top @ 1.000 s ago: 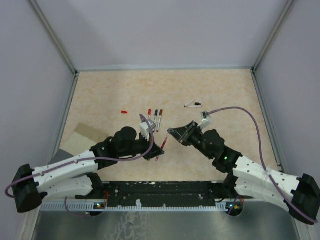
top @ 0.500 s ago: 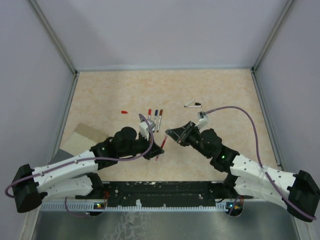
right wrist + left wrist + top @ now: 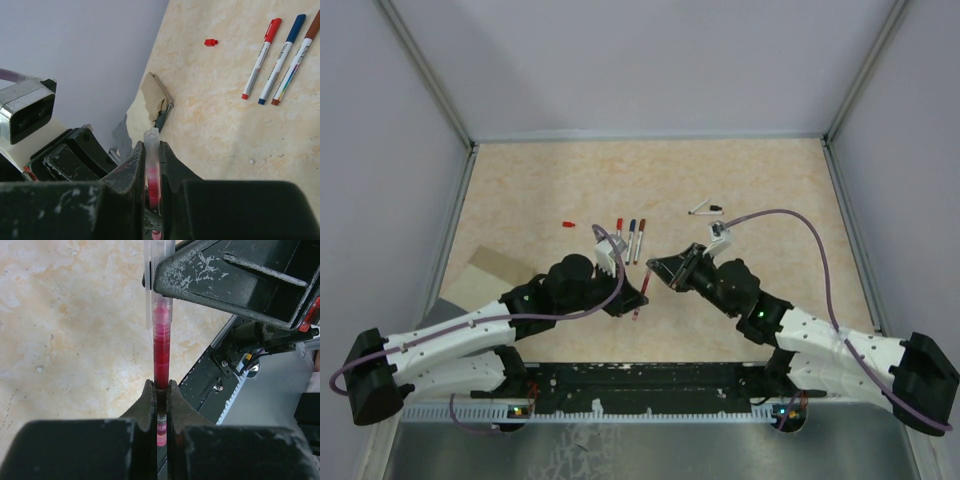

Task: Insert the pens into the pen caps
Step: Insert the pen cap onto the pen.

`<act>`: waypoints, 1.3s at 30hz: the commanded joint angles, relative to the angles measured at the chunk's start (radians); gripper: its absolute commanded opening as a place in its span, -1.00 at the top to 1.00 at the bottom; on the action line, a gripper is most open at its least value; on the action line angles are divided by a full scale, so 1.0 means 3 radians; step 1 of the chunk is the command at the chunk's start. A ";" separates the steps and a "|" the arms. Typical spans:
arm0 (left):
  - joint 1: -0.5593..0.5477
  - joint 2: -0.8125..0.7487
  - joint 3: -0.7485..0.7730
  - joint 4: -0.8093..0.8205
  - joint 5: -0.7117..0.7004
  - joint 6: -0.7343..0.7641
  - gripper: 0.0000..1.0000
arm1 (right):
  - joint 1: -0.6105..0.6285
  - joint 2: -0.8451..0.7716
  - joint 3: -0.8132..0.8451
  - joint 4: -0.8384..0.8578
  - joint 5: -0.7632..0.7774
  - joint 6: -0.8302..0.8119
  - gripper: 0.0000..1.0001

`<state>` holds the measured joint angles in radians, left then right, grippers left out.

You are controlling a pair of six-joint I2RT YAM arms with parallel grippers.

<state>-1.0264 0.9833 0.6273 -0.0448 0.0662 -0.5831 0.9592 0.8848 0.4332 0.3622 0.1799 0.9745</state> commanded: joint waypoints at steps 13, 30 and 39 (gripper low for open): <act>0.0012 -0.0239 0.0157 0.0254 -0.0450 0.0008 1.00 | 0.0338 0.0141 -0.0116 0.0311 -0.0344 -0.0034 1.00; 0.0012 -0.0394 0.0117 0.0207 -0.0533 0.0083 1.00 | 0.0647 0.0019 -0.0018 -0.0124 0.0029 -0.0036 0.88; 0.0011 -0.0409 0.0103 0.0145 -0.0497 0.0113 1.00 | 0.0646 -0.0306 0.0199 -0.0573 0.0200 -0.0205 0.47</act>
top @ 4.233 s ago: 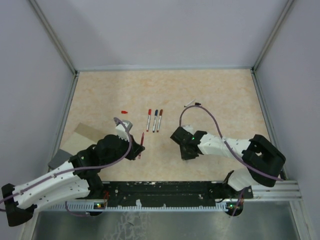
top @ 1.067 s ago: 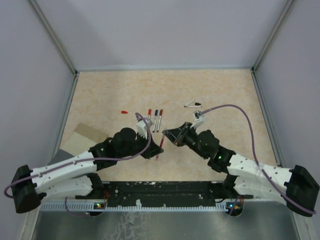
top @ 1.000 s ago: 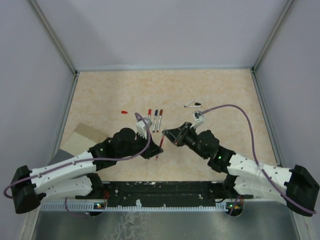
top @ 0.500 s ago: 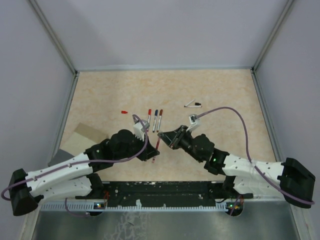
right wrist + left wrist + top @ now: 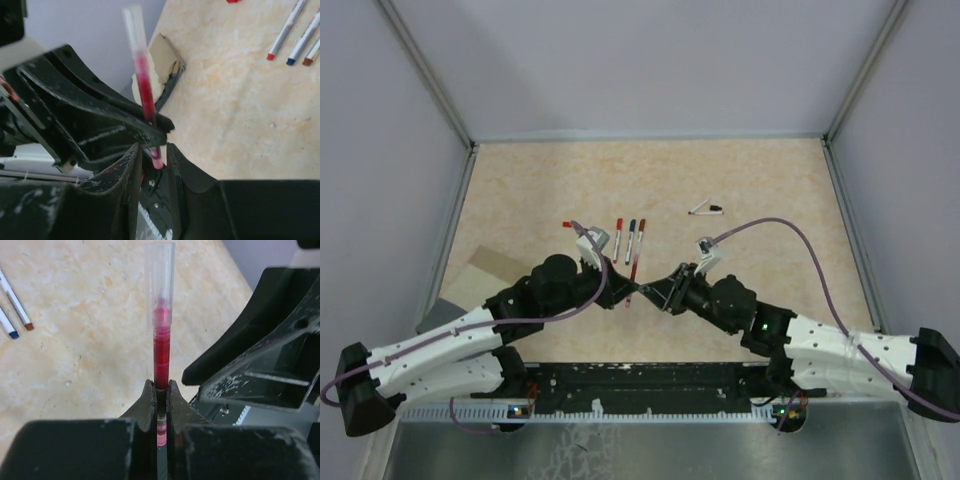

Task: Insert the pens into the pen caps
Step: Insert the pen cap onto the pen, then press the pen cap onto the pen.

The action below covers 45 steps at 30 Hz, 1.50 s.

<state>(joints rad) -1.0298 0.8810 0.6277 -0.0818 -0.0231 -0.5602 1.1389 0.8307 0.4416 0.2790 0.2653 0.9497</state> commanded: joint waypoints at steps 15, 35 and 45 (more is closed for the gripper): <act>0.0022 -0.0104 0.0071 0.0221 -0.0126 0.0047 1.00 | -0.0042 -0.0166 0.1040 -0.1311 0.0669 -0.0477 -0.01; 0.0022 -0.0068 0.0050 0.0247 0.0060 0.0077 1.00 | -0.0409 0.0761 0.1675 -0.1210 -0.0018 -0.0543 -0.03; 0.0022 -0.0027 0.0060 0.0248 0.0129 0.0086 1.00 | -0.0435 0.0795 0.1632 -0.1138 0.0059 -0.0502 0.18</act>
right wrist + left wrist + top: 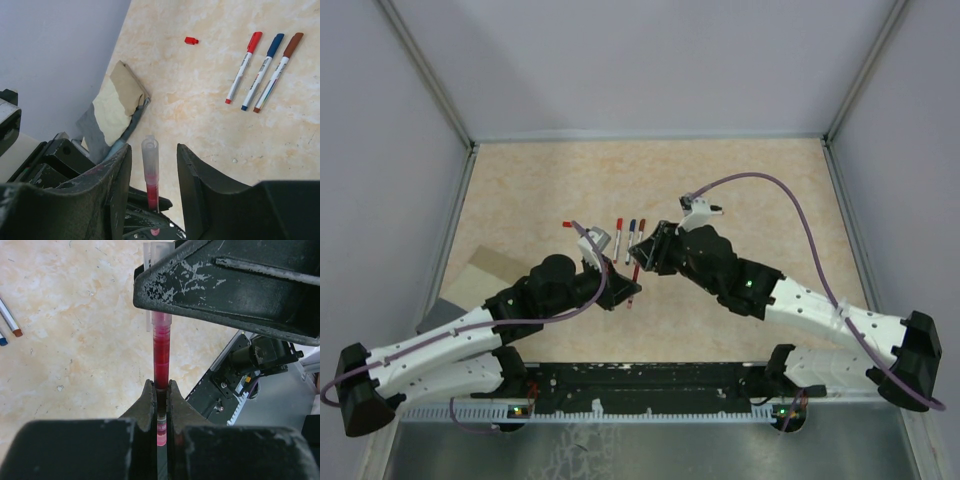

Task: Insert the pens into the pen caps
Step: Press the pen cap onto the pen.

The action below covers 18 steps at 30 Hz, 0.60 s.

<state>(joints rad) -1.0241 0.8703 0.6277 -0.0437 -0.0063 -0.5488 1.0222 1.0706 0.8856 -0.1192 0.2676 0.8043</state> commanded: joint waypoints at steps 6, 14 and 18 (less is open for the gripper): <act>0.0003 0.0028 0.0062 0.0120 0.0098 0.0051 1.00 | -0.0063 -0.0002 0.0152 0.0214 0.0099 -0.0003 0.18; 0.0006 0.0056 0.0096 0.0120 0.0123 0.0089 1.00 | -0.0078 0.0014 0.0102 0.0213 0.0095 0.0070 0.48; 0.0003 0.0077 0.0152 0.0098 0.0114 0.0135 1.00 | -0.0075 0.0025 0.0046 0.0222 0.0041 0.0121 0.76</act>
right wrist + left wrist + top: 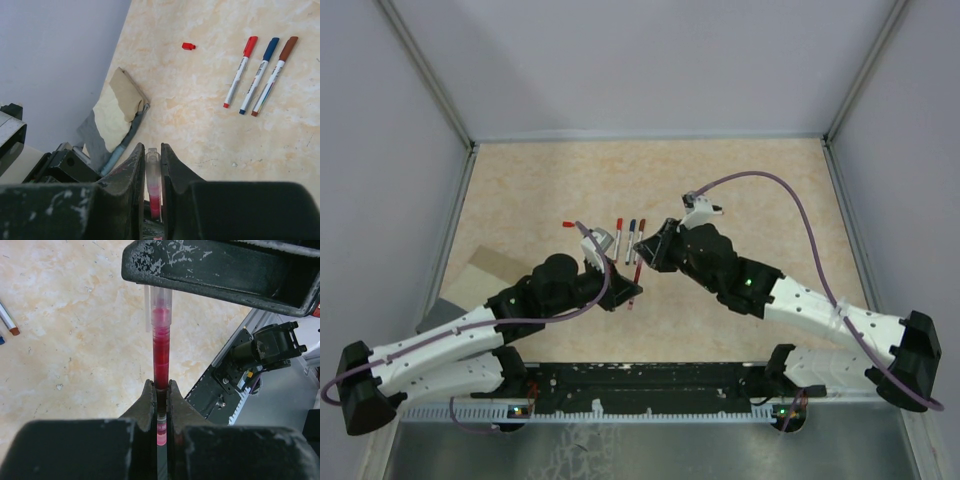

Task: Insert the pens into the pen caps
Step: Press the pen cap onto the pen.

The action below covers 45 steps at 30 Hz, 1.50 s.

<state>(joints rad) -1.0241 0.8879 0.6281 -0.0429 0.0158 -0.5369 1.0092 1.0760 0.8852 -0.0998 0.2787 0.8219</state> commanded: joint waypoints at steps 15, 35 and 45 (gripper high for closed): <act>0.0003 -0.0196 0.0465 0.0360 -0.0163 0.0374 1.00 | 0.0062 -0.0156 -0.0299 -0.0211 -0.0166 0.0251 1.00; 0.0003 0.0023 0.0887 0.0848 -0.0412 0.0612 1.00 | 0.1367 0.0132 -0.1033 -0.0073 0.0284 0.1082 1.00; 0.0003 0.0084 0.0942 0.0972 -0.0415 0.0574 1.00 | 0.1783 0.0556 -0.1171 0.0510 0.0315 0.1483 1.00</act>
<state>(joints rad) -1.0588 0.9302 0.7425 -0.5529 0.0589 -0.3759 1.3823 1.1580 0.5926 0.1543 0.7410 1.2133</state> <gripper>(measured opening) 0.035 0.091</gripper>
